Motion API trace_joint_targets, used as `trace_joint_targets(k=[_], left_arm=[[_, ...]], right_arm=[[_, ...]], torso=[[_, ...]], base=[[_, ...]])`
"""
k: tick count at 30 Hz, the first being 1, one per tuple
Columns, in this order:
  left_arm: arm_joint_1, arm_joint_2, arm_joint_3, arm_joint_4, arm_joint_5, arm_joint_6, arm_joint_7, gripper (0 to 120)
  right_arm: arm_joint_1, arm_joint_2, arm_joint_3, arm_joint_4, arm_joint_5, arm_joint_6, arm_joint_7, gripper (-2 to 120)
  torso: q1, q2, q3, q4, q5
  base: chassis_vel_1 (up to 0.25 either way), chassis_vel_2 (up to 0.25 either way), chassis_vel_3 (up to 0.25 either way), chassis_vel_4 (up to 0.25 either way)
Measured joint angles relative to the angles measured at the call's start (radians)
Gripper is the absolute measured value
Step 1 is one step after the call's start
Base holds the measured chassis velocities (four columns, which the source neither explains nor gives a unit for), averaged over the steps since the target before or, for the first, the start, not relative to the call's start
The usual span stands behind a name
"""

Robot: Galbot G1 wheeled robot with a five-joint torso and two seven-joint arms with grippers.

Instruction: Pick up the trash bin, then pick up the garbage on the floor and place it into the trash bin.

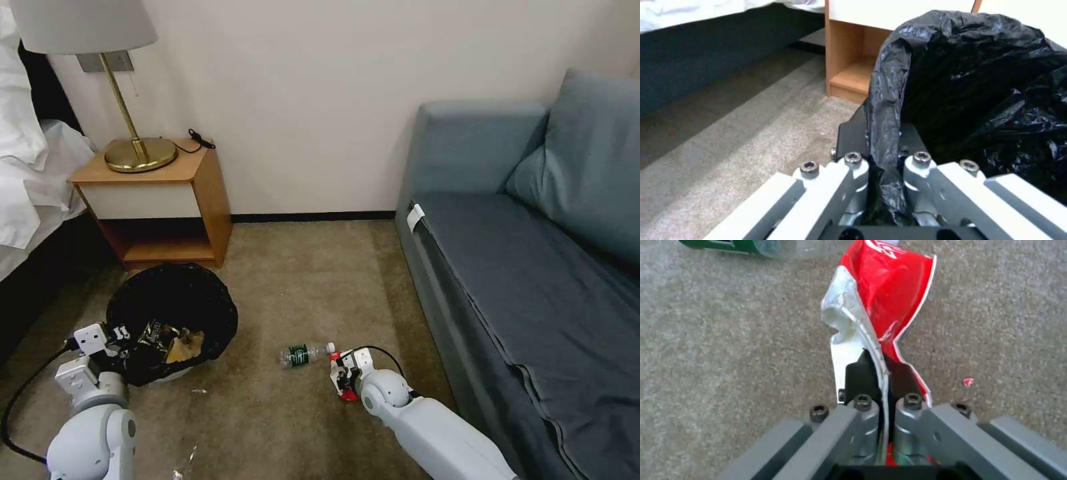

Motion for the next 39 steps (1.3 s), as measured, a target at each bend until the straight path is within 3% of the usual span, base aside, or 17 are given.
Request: trace_joint_targets(k=[19, 26, 28, 39], left_arm=[[-0.030, 0.007, 0.017, 0.051, 0.005, -0.008, 0.002, 4], [-0.047, 0.005, 0.028, 0.082, 0.009, -0.016, 0.002, 4], [-0.046, 0.004, 0.031, 0.088, 0.009, -0.020, 0.002, 4], [-0.030, 0.004, 0.032, 0.094, 0.005, -0.027, 0.001, 4]], right_arm=[[-0.042, -0.039, 0.100, 0.125, -0.027, 0.049, 0.028, 0], [0.007, -0.048, 0.069, 0.180, -0.039, 0.181, 0.105, 0], [0.043, -0.040, 0.034, 0.196, -0.057, 0.258, 0.148, 0], [0.200, 0.011, -0.104, 0.202, -0.096, 0.475, 0.187, 0]], torso=[[0.000, 0.000, 0.000, 0.0000, 0.0000], [0.000, 0.000, 0.000, -0.0001, 0.0000], [0.000, 0.000, 0.000, 0.0000, -0.0001], [0.000, 0.000, 0.000, 0.0000, -0.0004]], base=[[0.000, 0.000, 0.000, 0.000], [0.000, 0.000, 0.000, 0.000], [0.000, 0.000, 0.000, 0.000], [0.000, 0.000, 0.000, 0.000]])
